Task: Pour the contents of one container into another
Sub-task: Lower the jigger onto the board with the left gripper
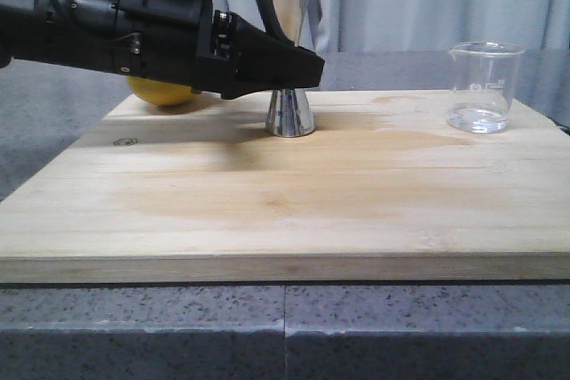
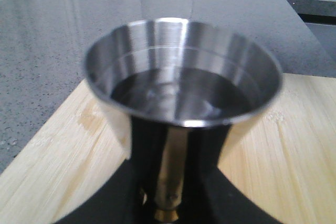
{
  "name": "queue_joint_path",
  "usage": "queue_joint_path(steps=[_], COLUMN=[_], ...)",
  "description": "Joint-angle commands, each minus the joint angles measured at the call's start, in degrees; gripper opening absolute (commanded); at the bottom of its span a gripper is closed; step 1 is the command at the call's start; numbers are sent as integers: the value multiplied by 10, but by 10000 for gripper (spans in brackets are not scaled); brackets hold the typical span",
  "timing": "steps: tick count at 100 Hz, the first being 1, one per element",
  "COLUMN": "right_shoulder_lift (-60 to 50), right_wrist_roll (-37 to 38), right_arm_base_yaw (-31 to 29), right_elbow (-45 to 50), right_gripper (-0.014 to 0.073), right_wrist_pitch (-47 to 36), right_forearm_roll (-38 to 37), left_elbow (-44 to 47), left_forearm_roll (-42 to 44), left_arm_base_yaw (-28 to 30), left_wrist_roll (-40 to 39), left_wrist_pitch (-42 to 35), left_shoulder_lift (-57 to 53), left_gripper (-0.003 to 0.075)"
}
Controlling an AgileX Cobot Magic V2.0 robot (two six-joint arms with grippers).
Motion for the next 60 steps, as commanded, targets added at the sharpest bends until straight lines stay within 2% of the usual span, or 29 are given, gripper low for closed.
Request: queue_joint_path(steps=[1, 27, 38, 47, 60], right_shoulder_lift=[-8, -8, -8, -8, -8], right_wrist_roll=[-1, -1, -1, -1, -1], right_arm_base_yaw=[-4, -4, -4, -4, -4], right_elbow=[-15, -15, -15, -15, -15], right_gripper=[575, 575, 575, 575, 575], right_wrist_pitch=[-39, -39, -39, -39, -39], right_forearm_roll=[-3, -3, -3, -3, -3], left_elbow=[-16, -16, -16, -16, -16], left_forearm_roll=[-33, -28, -28, -28, -28], left_arm_base_yaw=[2, 2, 2, 2, 2], left_wrist_roll=[0, 0, 0, 0, 0], left_wrist_pitch=[41, 43, 45, 46, 55], left_shoulder_lift=[-25, -25, -25, -25, -25], left_gripper=[42, 68, 153, 255, 341])
